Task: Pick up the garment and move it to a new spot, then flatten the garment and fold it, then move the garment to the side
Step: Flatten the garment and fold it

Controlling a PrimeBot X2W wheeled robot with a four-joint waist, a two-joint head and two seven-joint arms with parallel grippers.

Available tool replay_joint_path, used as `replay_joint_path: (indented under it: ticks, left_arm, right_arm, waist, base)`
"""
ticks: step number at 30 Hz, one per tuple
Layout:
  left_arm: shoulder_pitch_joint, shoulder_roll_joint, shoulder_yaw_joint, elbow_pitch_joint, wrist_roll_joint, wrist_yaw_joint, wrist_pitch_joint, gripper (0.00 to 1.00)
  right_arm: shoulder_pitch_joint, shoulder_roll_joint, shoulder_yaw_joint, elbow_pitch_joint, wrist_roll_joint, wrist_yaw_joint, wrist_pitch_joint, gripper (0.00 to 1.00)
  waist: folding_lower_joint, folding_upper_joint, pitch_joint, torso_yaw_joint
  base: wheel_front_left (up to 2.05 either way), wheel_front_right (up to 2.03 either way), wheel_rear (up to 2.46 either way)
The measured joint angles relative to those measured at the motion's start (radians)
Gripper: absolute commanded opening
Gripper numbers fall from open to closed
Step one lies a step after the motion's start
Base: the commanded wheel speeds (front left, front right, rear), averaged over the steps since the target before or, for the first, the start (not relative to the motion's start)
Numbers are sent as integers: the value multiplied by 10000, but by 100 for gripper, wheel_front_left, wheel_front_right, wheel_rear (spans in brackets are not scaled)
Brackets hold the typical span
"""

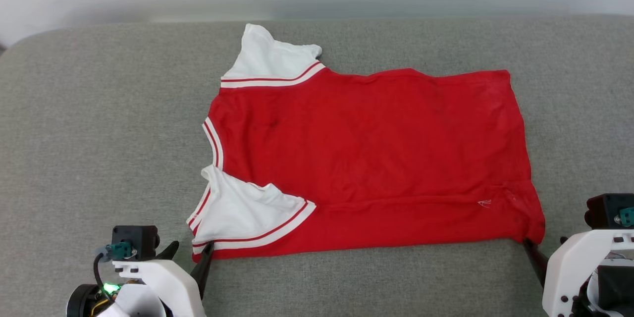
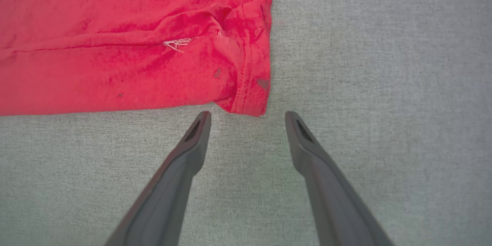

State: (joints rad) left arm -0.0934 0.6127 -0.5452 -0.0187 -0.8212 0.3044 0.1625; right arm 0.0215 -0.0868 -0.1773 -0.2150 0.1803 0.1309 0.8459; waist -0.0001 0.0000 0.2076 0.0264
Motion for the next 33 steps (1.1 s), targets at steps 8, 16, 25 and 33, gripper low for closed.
replay_joint_path:
  ticks: [8,16,25,33]
  left_arm:
    - [-287,82,-192,514,182,138,372,100]
    - [-535,44,-416,867,-8,-65,928,15]
    - [-470,-247,-564,652,-23,-489,357,0]
    - [-576,-92,-433,-454,372,-468,-140,0]
  right_arm:
    - [-102,67,94,-148,-10,0,-46,100]
    - [-267,-171,291,-171,-69,0,-92,100]
    - [-523,-506,211,366,-387,0,123,100]
    - [-1129,-539,-33,1461,-499,0,261,100]
  waist:
    - [0,0,518,-243]
    - [1,0,626,-387]
    - [1,0,264,-36]
    - [2,0,378,374]
  base:
    - [0,0,0]
    - [0,0,0]
    - [0,0,0]
    - [0,0,0]
